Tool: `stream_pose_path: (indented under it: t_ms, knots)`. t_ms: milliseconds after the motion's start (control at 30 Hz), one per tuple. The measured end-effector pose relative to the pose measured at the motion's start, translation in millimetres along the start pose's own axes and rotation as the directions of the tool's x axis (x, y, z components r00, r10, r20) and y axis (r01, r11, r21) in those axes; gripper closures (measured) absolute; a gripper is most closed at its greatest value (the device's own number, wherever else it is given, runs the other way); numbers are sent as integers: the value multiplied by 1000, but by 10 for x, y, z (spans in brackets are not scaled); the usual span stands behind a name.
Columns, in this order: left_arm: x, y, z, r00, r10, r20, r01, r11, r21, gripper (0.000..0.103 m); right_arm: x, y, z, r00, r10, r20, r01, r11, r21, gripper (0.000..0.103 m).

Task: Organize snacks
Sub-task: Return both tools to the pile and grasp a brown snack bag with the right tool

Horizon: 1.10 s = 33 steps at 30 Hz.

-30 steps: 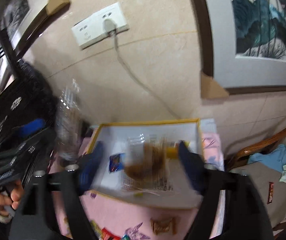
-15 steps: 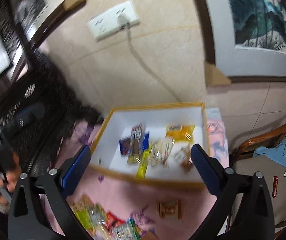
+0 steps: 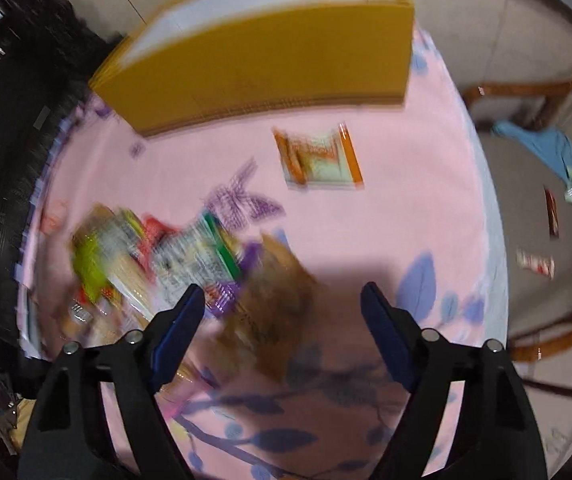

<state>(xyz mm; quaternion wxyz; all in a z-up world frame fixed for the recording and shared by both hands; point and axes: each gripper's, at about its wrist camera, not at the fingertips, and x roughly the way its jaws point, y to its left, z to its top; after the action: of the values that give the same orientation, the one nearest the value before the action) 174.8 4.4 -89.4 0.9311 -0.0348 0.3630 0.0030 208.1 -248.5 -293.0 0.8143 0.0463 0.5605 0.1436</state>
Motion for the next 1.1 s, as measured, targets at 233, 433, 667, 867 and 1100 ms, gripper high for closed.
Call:
stream_pose_path:
  t_ms: [233,433,667,867,1100]
  knots:
    - [-181,246,-432,996,51,-78,-52,999,-13,2,297,92,-38,999,-26,-41,27,999,18,32]
    - [-300,425,-619,991,74,-111,-80,996,-49,2,493,210,38,995,-92,-40,92,996,-2,36]
    - [-277,418,-902,983,101,-154,-97,995,38,2,536,435,8,985,-172,20,173,968,-182,60]
    - [-5,112,-1404,966,93,-241,-35,972,233,2,456,225,-103,994,-107,-19,105,989,-102,63]
    - [279,-252,-1837,941,67,-331,65,926,372,22,414,120,-142,995,-93,-30,90,993,-75,62]
